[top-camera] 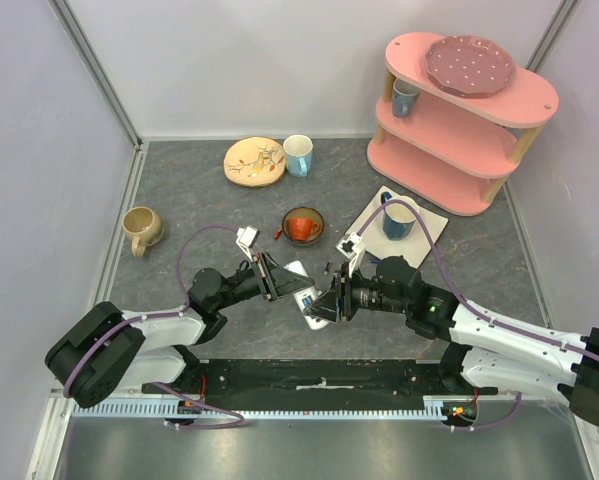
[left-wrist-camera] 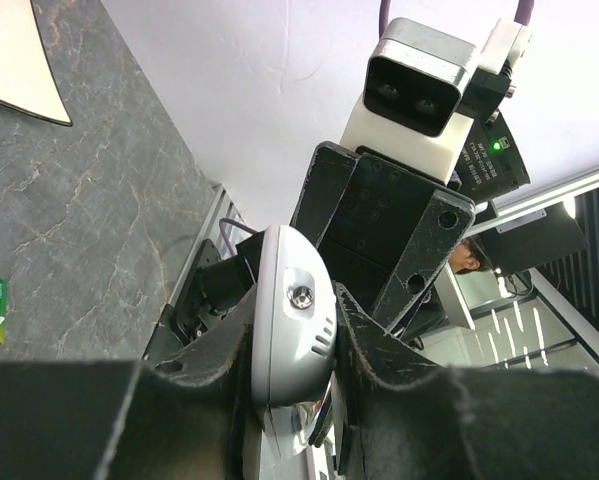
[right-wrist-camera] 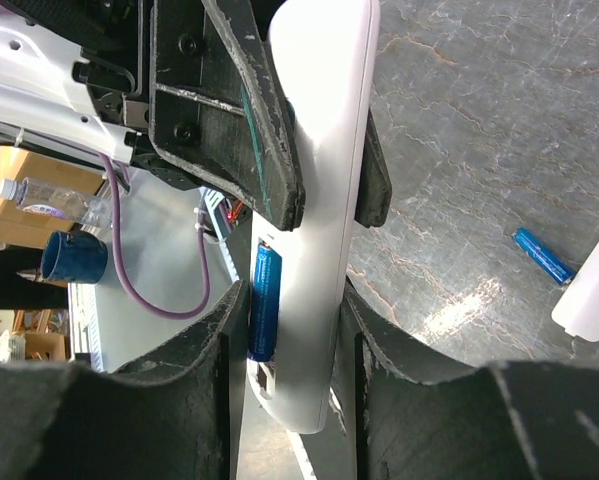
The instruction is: Load the batteries into the remote control
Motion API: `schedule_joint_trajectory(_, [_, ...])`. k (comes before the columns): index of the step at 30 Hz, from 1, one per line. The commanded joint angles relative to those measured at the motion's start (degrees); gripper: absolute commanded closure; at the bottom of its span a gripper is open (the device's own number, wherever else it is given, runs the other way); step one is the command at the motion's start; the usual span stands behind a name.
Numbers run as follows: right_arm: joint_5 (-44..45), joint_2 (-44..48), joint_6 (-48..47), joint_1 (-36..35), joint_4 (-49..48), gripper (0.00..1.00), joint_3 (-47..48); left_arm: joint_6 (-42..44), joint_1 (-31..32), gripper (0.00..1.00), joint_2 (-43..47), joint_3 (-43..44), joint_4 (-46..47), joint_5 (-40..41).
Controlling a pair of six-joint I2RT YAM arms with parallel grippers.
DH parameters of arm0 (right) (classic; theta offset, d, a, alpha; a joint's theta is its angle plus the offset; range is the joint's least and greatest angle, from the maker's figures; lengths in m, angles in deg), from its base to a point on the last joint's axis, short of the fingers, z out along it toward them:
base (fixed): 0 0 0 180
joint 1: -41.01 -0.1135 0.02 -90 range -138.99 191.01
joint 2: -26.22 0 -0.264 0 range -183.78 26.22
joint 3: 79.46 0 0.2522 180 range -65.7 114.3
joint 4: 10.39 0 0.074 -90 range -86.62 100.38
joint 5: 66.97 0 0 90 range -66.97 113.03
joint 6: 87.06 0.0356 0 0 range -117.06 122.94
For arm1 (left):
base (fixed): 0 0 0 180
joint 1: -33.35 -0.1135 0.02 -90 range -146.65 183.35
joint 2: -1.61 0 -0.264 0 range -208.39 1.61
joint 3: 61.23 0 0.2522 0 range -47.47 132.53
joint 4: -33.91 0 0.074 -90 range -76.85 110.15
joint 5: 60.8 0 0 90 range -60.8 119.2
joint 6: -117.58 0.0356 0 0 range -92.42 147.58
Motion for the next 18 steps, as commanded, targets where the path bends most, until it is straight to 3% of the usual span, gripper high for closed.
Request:
schedule_joint_trajectory(1, [0.9, -1.6, -0.7, 0.2, -0.5, 0.59, 0.2, -0.9, 0.2, 0.98, 1.6, 0.7, 23.0, -0.3])
schedule_joint_trajectory(6, [0.5, -2.1, -0.6, 0.3, -0.7, 0.56, 0.5, -0.6, 0.2, 0.98, 1.7, 0.4, 23.0, -0.1])
schedule_joint_trajectory(10, [0.4, -2.1, -0.4, 0.2, -0.3, 0.42, 0.9, -0.2, 0.2, 0.98, 1.6, 0.1, 23.0, 0.0])
schedule_joint_trajectory(18, [1.0, -0.4, -0.8, 0.2, 2.1, 0.33, 2.5, 0.3, 0.2, 0.98, 0.6, -0.7, 23.0, 0.5])
